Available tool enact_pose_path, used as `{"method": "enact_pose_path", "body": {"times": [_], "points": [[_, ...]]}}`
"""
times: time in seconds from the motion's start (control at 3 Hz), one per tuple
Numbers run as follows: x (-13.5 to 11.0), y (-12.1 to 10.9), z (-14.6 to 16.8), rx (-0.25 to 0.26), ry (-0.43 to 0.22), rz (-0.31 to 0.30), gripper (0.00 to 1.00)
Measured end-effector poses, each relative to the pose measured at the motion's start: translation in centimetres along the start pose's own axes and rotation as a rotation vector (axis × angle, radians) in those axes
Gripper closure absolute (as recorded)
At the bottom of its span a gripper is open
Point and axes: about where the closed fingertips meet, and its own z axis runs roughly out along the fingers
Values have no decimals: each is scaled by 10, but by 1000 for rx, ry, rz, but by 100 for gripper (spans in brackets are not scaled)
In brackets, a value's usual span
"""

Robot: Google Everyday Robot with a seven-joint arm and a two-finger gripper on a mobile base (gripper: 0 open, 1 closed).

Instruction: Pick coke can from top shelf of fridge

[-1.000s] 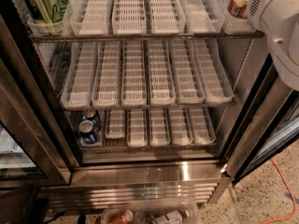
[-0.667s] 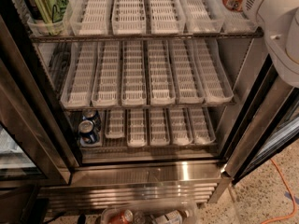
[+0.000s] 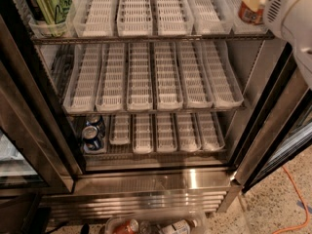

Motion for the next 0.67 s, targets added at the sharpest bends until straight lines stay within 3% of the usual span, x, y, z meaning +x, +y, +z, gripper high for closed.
{"method": "enact_pose_path", "body": {"times": [0.33, 0.67], "points": [[31, 1, -48, -46, 119, 0, 100], [71, 4, -96, -117, 238, 66, 100]]}}
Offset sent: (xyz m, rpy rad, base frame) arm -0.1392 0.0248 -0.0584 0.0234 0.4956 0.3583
